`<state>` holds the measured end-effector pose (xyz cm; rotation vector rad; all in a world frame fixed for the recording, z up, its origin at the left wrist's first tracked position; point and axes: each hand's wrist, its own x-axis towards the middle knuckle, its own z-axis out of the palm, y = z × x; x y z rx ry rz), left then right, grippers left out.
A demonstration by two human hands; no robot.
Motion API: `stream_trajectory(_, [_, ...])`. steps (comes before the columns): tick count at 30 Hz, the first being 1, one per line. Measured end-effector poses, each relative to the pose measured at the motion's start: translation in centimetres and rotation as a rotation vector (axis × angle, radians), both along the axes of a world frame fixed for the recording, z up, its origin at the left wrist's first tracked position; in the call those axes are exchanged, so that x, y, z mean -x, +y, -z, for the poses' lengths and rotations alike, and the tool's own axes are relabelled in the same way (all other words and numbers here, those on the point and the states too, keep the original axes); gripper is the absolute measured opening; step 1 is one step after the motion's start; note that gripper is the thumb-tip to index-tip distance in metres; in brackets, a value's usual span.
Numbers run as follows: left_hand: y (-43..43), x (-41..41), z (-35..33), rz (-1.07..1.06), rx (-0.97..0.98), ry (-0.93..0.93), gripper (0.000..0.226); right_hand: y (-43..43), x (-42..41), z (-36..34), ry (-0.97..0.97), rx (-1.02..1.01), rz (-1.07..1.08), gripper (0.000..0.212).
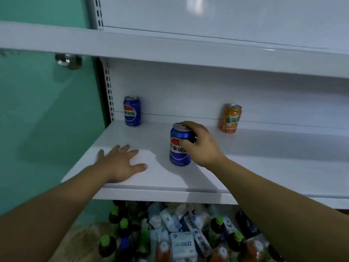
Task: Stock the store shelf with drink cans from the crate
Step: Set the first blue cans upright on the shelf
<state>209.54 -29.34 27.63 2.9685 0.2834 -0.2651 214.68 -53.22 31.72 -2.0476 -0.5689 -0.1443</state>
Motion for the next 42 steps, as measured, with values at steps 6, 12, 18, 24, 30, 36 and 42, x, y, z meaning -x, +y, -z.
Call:
stream_trajectory(6, [1.3, -0.3, 1.2, -0.055, -0.027, -0.005, 0.082, 3.1, -3.5, 1.5, -0.029, 0.075, -0.031, 0.072])
stream_trajectory(12, [1.7, -0.5, 1.5, -0.063, -0.020, -0.028, 0.082, 8.1, -8.5, 2.2, -0.037, 0.019, -0.058, 0.069])
stream_trajectory(18, [1.8, -0.8, 1.7, -0.070, -0.022, -0.012, 0.084, 11.5, -12.8, 3.2, -0.068, -0.006, -0.077, 0.069])
stream_trajectory(24, [1.8, -1.0, 1.8, -0.074, -0.038, -0.006, 0.084, 13.7, -15.8, 3.4, -0.107, 0.046, -0.017, 0.072])
stream_trajectory(30, [1.7, -0.7, 1.7, -0.061, -0.034, -0.038, 0.084, 15.1, -17.7, 3.3, -0.108, 0.092, 0.001, 0.079])
stream_trajectory(36, [1.8, -0.7, 1.7, -0.057, -0.043, -0.033, 0.083, 15.5, -18.1, 3.4, -0.103, 0.094, 0.025, 0.081])
stream_trajectory(42, [1.8, -0.9, 1.8, -0.070, -0.029, -0.027, 0.083, 15.1, -17.4, 3.2, -0.051, 0.164, 0.031, 0.089])
